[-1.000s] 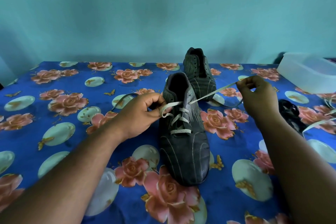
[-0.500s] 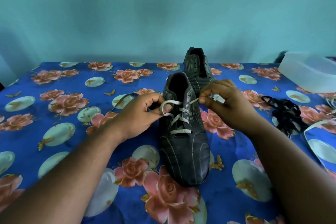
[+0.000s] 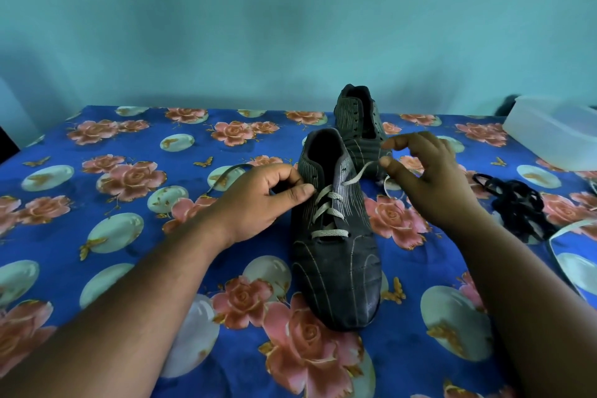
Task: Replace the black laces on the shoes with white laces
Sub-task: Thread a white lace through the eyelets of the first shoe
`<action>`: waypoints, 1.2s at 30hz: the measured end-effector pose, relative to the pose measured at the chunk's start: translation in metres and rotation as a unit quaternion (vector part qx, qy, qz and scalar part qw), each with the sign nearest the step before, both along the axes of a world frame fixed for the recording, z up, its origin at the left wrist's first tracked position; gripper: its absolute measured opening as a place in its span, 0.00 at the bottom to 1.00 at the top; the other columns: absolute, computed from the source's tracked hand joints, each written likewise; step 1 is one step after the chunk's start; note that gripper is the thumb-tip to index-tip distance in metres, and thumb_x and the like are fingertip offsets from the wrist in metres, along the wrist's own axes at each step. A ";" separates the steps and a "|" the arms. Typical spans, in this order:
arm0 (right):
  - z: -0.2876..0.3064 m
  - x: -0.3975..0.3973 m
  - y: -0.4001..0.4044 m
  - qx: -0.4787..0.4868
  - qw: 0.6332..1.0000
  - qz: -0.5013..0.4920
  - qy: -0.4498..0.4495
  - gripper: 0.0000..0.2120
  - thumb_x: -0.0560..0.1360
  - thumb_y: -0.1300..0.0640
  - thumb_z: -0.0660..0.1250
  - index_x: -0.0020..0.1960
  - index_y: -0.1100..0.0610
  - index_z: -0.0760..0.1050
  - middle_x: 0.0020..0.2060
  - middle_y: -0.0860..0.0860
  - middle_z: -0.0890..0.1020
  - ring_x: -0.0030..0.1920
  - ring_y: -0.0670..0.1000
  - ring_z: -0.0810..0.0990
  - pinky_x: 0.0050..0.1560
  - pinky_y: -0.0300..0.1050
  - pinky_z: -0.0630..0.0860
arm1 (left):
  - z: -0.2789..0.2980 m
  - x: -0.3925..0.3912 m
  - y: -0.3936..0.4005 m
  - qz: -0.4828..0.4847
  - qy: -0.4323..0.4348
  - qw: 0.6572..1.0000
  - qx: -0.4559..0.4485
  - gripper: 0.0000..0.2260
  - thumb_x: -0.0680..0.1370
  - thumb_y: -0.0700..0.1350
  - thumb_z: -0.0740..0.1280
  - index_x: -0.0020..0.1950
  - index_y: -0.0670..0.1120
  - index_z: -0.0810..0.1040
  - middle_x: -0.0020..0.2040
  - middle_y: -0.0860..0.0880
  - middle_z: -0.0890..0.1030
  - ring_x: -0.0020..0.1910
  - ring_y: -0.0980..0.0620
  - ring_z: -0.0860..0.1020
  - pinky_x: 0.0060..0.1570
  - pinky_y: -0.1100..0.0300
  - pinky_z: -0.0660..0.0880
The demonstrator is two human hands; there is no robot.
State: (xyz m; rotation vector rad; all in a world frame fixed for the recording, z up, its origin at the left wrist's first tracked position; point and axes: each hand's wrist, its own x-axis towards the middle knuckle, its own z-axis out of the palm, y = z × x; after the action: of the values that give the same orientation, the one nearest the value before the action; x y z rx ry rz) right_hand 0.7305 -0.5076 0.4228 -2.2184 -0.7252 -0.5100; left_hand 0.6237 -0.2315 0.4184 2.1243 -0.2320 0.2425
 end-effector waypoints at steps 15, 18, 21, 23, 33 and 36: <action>0.001 -0.013 0.020 -0.030 0.985 0.167 -0.037 0.09 0.80 0.49 0.68 0.48 0.53 0.81 0.45 0.43 0.82 0.50 0.44 0.78 0.51 0.37 0.73 | 0.006 -0.006 -0.013 0.019 0.013 0.999 -0.039 0.14 0.68 0.56 0.77 0.40 0.47 0.80 0.40 0.44 0.79 0.38 0.54 0.73 0.41 0.63 0.70; 0.003 -0.015 0.021 -0.018 0.985 0.170 -0.022 0.09 0.81 0.52 0.68 0.48 0.57 0.82 0.44 0.46 0.83 0.48 0.46 0.81 0.49 0.41 0.75 | 0.004 -0.006 -0.015 0.022 0.044 0.994 -0.099 0.14 0.66 0.53 0.79 0.39 0.47 0.79 0.38 0.49 0.77 0.39 0.56 0.73 0.43 0.66 0.71; 0.005 -0.018 0.020 -0.010 0.985 0.172 -0.008 0.10 0.80 0.52 0.68 0.48 0.58 0.82 0.44 0.48 0.84 0.47 0.47 0.82 0.47 0.41 0.75 | 0.004 -0.006 -0.013 0.022 0.059 0.989 -0.135 0.15 0.69 0.55 0.76 0.41 0.44 0.80 0.42 0.48 0.79 0.44 0.60 0.74 0.46 0.72 0.71; 0.007 -0.021 0.019 0.001 0.986 0.165 0.005 0.10 0.79 0.51 0.68 0.49 0.58 0.83 0.43 0.48 0.85 0.45 0.47 0.82 0.45 0.40 0.75 | 0.005 -0.006 -0.012 0.014 0.069 0.990 -0.125 0.16 0.73 0.55 0.73 0.45 0.42 0.81 0.44 0.48 0.80 0.46 0.65 0.74 0.50 0.76 0.68; 0.012 -0.021 0.011 0.004 0.989 0.141 0.053 0.09 0.78 0.49 0.69 0.46 0.53 0.82 0.36 0.44 0.83 0.33 0.48 0.80 0.36 0.42 0.75 | 0.016 -0.009 0.006 -0.034 0.091 0.985 -0.140 0.08 0.76 0.49 0.71 0.44 0.45 0.80 0.30 0.51 0.71 0.29 0.56 0.66 0.30 0.62 0.64; 0.010 -0.022 0.012 0.008 0.985 0.153 0.082 0.07 0.79 0.54 0.70 0.43 0.53 0.79 0.33 0.44 0.81 0.30 0.44 0.79 0.34 0.35 0.73 | 0.015 -0.008 0.007 -0.037 0.101 0.983 -0.147 0.08 0.77 0.48 0.70 0.44 0.43 0.80 0.31 0.54 0.72 0.33 0.53 0.67 0.30 0.61 0.61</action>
State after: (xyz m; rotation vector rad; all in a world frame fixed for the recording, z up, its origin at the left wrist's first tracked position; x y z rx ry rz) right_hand 0.7084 -0.4952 0.4333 -2.0548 -0.9478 -0.1767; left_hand 0.6157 -0.2249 0.4331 1.8278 -0.1447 0.0150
